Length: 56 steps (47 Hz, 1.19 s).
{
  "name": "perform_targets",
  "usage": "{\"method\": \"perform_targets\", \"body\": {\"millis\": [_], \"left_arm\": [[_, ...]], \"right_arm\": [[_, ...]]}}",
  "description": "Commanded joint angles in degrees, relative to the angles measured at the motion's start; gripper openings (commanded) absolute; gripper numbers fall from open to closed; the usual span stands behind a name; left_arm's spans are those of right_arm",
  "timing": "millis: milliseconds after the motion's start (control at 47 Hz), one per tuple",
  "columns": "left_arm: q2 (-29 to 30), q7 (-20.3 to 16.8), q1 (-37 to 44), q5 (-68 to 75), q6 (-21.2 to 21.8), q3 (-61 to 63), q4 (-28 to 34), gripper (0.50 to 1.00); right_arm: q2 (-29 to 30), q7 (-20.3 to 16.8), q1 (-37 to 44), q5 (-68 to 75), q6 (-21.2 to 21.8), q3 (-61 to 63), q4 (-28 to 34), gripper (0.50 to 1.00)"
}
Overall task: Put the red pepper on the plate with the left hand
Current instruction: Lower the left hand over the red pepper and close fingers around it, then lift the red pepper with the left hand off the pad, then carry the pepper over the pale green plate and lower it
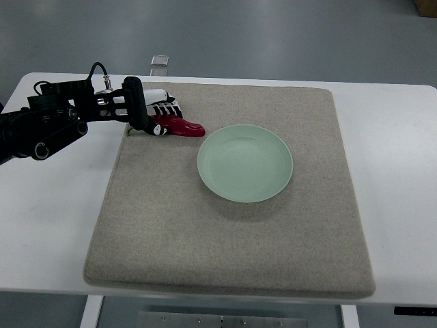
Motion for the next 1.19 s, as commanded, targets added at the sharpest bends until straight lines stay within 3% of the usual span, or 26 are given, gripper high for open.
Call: {"method": "perform_targets", "body": {"millis": [0, 85, 468, 745, 915, 1170], "left_arm": [[-0.02, 0.00, -0.09, -0.01, 0.00, -0.08, 0.00, 0.568], [-0.02, 0.00, -0.18, -0.01, 0.00, -0.08, -0.17, 0.500], [0.68, 0.00, -3.16, -0.98, 0.18, -1.14, -0.26, 0.500], [3.85, 0.09, -8.17, -2.30, -0.88, -5.53, -4.03, 0.500], [4.38, 0.09, -9.85, -2.83, -0.97, -5.79, -8.51, 0.500], [3.85, 0.44, -9.94, -2.47, -0.88, -4.91, -19.94, 0.500]], "right_arm": [[0.00, 0.00, 0.00, 0.00, 0.00, 0.00, 0.00, 0.928], [0.00, 0.00, 0.00, 0.00, 0.00, 0.00, 0.00, 0.928], [0.00, 0.00, 0.00, 0.00, 0.00, 0.00, 0.00, 0.928], [0.00, 0.00, 0.00, 0.00, 0.00, 0.00, 0.00, 0.928], [0.00, 0.00, 0.00, 0.00, 0.00, 0.00, -0.09, 0.928], [0.00, 0.00, 0.00, 0.00, 0.00, 0.00, 0.00, 0.928]]}}
